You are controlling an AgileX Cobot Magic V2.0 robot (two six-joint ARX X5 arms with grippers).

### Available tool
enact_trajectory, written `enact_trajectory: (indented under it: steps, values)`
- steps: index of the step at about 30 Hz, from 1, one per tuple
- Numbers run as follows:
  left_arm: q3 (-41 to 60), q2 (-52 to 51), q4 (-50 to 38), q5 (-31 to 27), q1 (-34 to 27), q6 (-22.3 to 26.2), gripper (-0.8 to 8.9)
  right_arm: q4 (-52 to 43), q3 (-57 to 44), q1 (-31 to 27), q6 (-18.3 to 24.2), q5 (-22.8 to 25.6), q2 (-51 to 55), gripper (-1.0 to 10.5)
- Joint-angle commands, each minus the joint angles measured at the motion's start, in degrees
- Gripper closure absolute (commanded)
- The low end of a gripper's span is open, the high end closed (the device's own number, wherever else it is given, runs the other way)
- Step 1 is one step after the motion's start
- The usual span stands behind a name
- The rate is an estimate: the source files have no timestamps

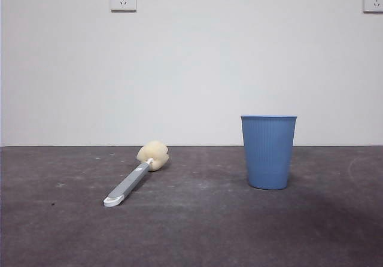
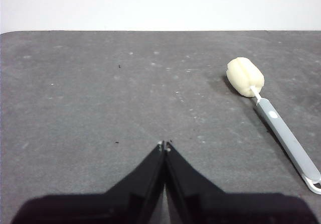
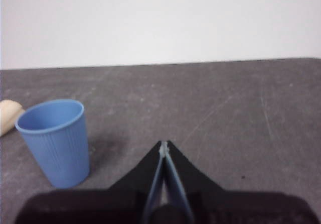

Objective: Pick up the cup brush,pick up the cup,insert the brush into the cup,clean the cup,put the cup brush back,put the cup back to the fixed position on the table

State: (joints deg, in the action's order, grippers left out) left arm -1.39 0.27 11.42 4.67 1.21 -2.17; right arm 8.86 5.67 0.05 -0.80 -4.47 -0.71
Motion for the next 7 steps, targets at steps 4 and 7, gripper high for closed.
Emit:
enact_trajectory:
  steps: [4, 7]
  values:
    - [0.66, -0.15, 0.22, -0.09, -0.17, -0.37, 8.16, -1.03, -3.76, 0.35, -0.92, 0.04, 0.66, 9.5]
    - [0.66, -0.15, 0.22, -0.09, -0.17, -0.37, 8.16, -1.03, -5.22, 1.03, -1.97, 0.04, 0.66, 9.5]
